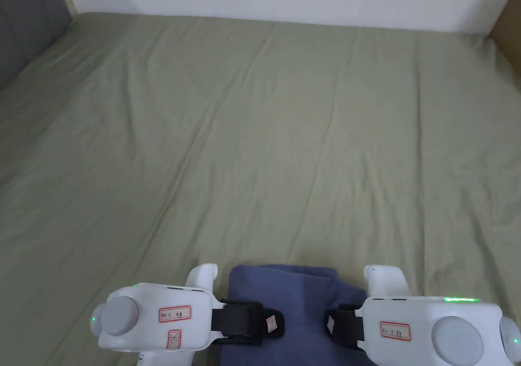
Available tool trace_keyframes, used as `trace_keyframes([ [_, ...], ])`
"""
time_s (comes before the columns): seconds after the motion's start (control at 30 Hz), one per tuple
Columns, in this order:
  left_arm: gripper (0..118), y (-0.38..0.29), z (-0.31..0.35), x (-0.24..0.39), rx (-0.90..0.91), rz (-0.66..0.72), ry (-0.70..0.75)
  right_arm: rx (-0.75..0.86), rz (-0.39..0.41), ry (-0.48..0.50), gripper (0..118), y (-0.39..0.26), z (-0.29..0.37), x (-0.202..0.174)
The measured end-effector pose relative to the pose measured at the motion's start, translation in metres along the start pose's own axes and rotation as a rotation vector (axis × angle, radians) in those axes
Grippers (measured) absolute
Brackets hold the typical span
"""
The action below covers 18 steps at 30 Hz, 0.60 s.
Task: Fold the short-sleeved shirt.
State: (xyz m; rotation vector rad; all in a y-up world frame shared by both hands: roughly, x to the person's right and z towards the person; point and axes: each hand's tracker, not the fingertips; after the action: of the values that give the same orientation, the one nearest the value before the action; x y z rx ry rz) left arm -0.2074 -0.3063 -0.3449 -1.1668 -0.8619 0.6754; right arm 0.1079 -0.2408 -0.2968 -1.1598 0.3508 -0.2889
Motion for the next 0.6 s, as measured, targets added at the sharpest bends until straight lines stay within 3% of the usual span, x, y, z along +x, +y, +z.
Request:
trace_keyframes([
  [0.2, 33, 0.008, 0.021, 0.001, 0.0, 0.006, 0.035, 0.046, 0.049, -0.014, 0, 0.004, 0.013, -0.017],
  [0.37, 33, 0.03, 0.092, -0.009, 0.032, -0.034, 0.178, 0.076, 0.056, -0.032, 0, 0.01, 0.022, -0.019],
  [0.47, 33, 0.053, 0.145, -0.018, 0.006, -0.093, 0.415, 0.08, 0.068, -0.065, 0, 0.008, 0.022, -0.018],
  [0.6, 33, 0.08, 0.205, -0.035, -0.008, -0.076, 0.715, 0.06, 0.033, -0.058, 0, 0.002, 0.018, -0.014],
])
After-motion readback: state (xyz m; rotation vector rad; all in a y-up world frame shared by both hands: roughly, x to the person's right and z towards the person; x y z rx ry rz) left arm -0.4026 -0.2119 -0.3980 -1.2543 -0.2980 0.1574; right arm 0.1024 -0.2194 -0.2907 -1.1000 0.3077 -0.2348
